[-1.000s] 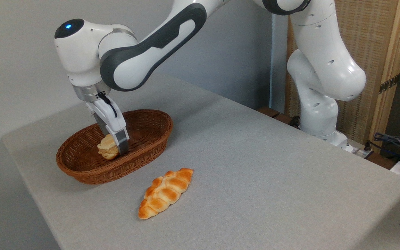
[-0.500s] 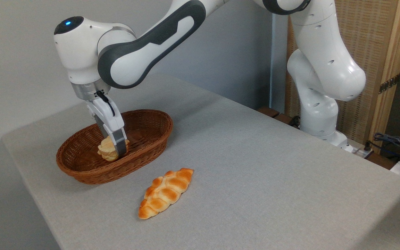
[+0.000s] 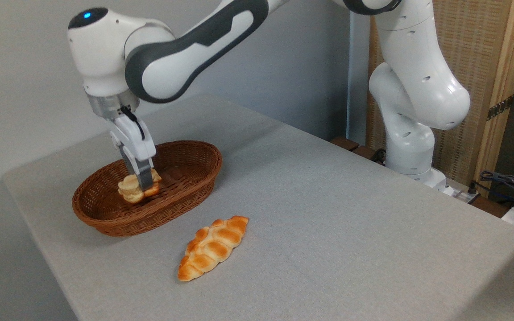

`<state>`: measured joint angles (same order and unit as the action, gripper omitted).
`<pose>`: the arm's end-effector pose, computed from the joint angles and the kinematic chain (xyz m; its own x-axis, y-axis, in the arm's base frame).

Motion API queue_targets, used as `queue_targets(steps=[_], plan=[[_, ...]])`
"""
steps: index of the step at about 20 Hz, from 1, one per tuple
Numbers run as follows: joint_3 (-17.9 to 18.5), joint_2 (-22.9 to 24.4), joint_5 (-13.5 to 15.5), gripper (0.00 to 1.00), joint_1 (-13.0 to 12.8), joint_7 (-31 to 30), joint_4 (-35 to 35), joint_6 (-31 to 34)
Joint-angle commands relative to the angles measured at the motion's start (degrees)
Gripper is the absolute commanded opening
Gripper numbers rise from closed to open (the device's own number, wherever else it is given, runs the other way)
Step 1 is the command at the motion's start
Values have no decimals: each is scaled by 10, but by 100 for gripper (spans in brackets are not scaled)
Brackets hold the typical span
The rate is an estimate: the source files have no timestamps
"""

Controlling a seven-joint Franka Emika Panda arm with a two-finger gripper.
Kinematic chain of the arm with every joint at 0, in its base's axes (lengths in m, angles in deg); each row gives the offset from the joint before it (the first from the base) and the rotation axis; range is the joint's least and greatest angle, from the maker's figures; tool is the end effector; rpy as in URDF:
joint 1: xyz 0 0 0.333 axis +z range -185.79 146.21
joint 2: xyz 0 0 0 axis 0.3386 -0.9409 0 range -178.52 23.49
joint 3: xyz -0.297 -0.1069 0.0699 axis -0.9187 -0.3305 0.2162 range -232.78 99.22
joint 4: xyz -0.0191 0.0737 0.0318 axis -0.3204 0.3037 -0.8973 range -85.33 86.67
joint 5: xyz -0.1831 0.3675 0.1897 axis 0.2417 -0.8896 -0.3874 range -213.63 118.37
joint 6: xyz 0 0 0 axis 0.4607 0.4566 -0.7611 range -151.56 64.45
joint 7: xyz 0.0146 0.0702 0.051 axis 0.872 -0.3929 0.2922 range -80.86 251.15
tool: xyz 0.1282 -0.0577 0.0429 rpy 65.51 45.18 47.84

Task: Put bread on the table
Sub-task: 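Close the gripper on the roll and lift it from the basket, then carry the roll out of the basket and lower it beside the braided loaf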

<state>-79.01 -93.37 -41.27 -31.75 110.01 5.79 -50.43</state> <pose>0.6450 -0.2913 0.4024 0.6941 -0.7107 0.1146 -0.7198 -0.6829 0.1245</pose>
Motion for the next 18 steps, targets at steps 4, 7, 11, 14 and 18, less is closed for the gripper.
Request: queue_targets(steps=[4,7,11,14,18], plan=[[77,84,-3,44,5,4,6,66],[112,95,-4,44,5,4,10,75],[163,99,-10,45,9,52,23,93],[209,99,-10,45,9,140,40,107],[254,97,-10,52,10,242,77,107]])
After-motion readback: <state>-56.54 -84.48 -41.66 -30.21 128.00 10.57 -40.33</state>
